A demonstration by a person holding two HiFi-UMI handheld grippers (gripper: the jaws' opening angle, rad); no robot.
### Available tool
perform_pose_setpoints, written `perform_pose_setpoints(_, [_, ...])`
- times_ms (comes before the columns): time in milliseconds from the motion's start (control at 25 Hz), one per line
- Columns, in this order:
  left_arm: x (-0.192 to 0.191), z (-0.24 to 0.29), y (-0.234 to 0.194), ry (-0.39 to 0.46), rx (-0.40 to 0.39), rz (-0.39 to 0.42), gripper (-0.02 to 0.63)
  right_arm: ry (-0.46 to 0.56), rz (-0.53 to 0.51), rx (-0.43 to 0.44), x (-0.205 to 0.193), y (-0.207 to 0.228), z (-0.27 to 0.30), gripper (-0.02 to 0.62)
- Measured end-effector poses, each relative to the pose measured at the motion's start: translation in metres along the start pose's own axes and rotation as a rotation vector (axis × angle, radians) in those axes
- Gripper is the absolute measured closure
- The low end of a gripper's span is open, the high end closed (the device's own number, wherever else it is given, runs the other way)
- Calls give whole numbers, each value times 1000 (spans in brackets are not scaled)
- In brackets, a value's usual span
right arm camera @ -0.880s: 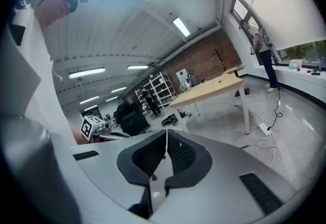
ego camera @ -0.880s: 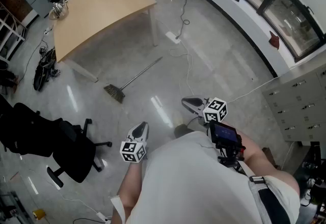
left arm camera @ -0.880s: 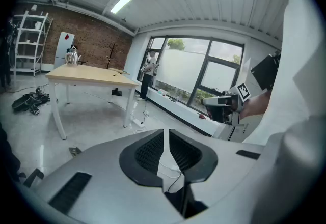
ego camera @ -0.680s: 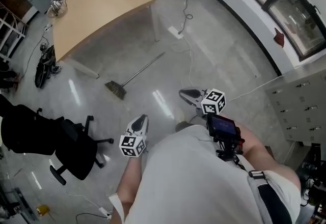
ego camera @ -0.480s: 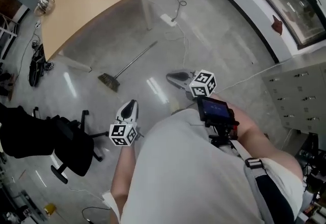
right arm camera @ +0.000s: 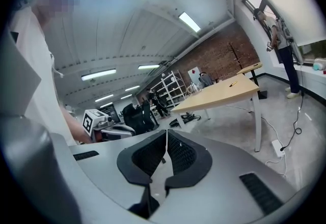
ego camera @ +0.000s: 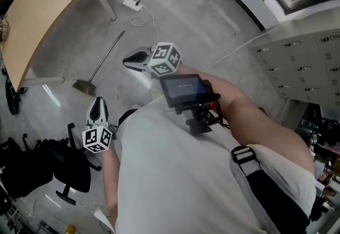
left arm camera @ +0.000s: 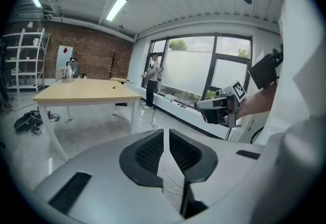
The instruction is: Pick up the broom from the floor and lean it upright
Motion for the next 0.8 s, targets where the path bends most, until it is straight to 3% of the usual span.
perform_pose_setpoints(240, [9, 33, -42, -13, -7, -14, 568, -18, 20, -27, -10, 36, 27, 577])
perform_pose_setpoints(480, [22, 62, -55, -29, -45, 5, 568, -23, 21, -65, -8, 60, 27, 577])
perform_pose_setpoints(800, [81, 116, -124, -83, -133, 44, 567, -34, 63, -165, 16, 113, 81, 577])
Point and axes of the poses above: the fingertips, and each gripper's own axes: z forward along the fingers, y to its right, x out of its top, the point moved 5 cm from there along -z, backward along the fingers, and after that the axes turned 13 degrees about -z, right-handed, at the moved point
